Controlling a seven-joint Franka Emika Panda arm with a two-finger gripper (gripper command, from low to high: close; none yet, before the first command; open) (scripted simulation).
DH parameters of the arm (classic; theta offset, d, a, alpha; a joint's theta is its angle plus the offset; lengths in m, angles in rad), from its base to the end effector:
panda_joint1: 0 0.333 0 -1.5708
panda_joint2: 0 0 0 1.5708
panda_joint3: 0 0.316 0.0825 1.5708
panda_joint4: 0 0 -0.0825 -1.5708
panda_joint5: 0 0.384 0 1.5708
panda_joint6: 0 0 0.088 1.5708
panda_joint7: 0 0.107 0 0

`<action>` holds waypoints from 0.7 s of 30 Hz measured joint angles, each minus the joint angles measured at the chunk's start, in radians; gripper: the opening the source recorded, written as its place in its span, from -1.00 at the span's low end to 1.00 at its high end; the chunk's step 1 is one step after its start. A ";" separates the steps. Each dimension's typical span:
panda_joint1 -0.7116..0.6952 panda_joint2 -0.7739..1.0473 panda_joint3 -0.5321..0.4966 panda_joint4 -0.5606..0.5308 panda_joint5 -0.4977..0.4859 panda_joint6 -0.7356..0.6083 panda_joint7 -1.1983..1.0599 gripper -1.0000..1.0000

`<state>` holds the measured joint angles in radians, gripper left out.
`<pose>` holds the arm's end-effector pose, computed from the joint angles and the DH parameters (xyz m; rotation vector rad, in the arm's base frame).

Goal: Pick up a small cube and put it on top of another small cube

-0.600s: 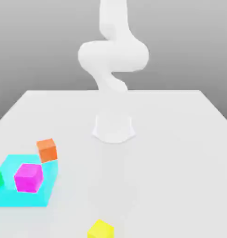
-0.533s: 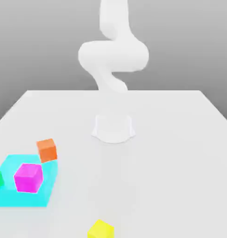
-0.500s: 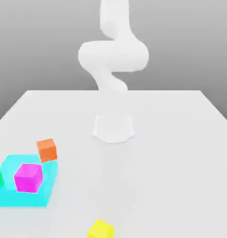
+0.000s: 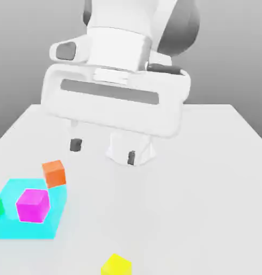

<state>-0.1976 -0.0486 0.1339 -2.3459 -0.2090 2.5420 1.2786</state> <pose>0.5192 -0.0304 0.3763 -2.5656 1.7240 -0.4385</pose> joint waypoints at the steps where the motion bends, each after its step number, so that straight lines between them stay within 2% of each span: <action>1: -0.004 0.035 -0.001 -0.003 -0.001 0.013 0.017 0.00; 5: -0.007 0.173 -0.004 -0.014 0.014 0.066 0.070 0.00; 10: -0.018 0.337 0.008 -0.029 0.085 0.136 0.099 0.00; 14: 0.001 0.480 -0.016 -0.006 0.072 0.238 0.124 0.00; 15: 0.010 0.517 -0.027 0.002 0.063 0.266 0.131 -1.00; 21: 0.014 0.536 -0.032 0.005 0.058 0.282 0.135 -1.00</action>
<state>-0.1833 0.4869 0.1016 -2.3405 -0.1511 2.8238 1.4139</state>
